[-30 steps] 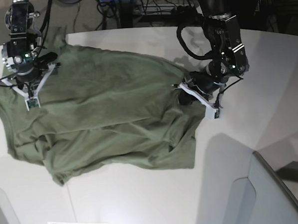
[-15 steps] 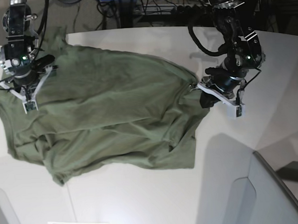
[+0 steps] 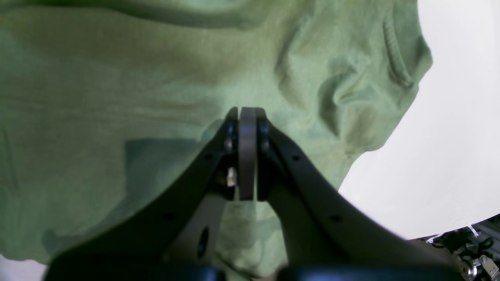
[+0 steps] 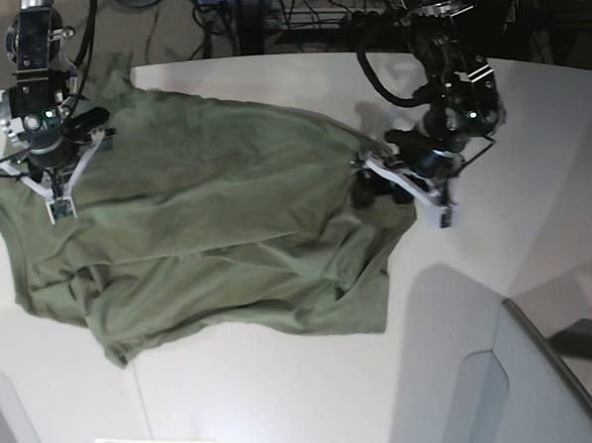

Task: Layout the t-shirt on the table in an organized manner, then fold the t-shirt properly
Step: 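Pull the sleeve edge outward with the left gripper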

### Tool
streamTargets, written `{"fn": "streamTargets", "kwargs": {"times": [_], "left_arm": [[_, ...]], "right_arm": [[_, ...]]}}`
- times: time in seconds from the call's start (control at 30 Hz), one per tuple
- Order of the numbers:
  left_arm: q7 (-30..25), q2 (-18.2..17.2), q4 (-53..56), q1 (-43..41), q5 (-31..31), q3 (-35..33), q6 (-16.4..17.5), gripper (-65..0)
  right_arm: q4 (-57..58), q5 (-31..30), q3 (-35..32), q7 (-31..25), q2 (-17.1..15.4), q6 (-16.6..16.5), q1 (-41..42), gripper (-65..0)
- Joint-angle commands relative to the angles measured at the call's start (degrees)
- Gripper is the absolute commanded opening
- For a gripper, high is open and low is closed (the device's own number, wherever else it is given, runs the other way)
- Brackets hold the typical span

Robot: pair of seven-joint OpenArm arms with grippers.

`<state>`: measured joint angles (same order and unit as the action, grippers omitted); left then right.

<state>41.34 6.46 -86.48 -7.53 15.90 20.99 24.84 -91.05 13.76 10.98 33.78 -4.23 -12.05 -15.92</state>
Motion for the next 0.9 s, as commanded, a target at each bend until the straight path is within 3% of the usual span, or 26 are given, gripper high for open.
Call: {"fn": "streamTargets", "kwargs": {"times": [0.0, 0.13, 0.3, 0.63, 0.7, 0.8, 0.87], "left_arm": [[-1.2, -0.3, -0.2, 0.9, 0.7, 0.0, 0.1, -25.2], [-2.1, -0.3, 1.2, 1.1, 0.7, -0.2, -0.1, -25.3], [-6.9, -0.3, 2.1, 1.0, 0.7, -0.6, -6.1, -25.5], [-7.2, -0.7, 6.4, 3.1, 0.6, -0.6, -6.2, -26.0], [-7.2, -0.7, 6.6, 3.2, 0.6, -0.6, -6.2, -32.4], [-7.2, -0.8, 7.6, 4.1, 0.6, -0.6, -6.3, -50.4], [-7.2, -0.8, 8.8, 4.4, 0.6, -0.6, -6.4, -58.6]], "right_arm": [[-0.9, 0.3, 0.1, -0.9, -0.5, 0.3, 0.3, -64.2], [-0.9, 0.3, 0.1, -0.9, -0.5, 0.3, 0.2, -64.2], [-0.9, 0.3, 0.3, -0.9, -0.5, 0.3, 0.2, -64.2], [-0.9, 0.3, 0.2, -1.0, -0.5, 0.3, 0.1, -64.2], [-0.9, 0.3, 0.2, -1.0, -0.5, 0.3, 0.1, -64.2], [-0.9, 0.3, 0.2, -1.0, -0.5, 0.3, 0.1, -64.2], [-0.9, 0.3, 0.2, -1.0, -0.5, 0.3, 0.1, -64.2]]}}
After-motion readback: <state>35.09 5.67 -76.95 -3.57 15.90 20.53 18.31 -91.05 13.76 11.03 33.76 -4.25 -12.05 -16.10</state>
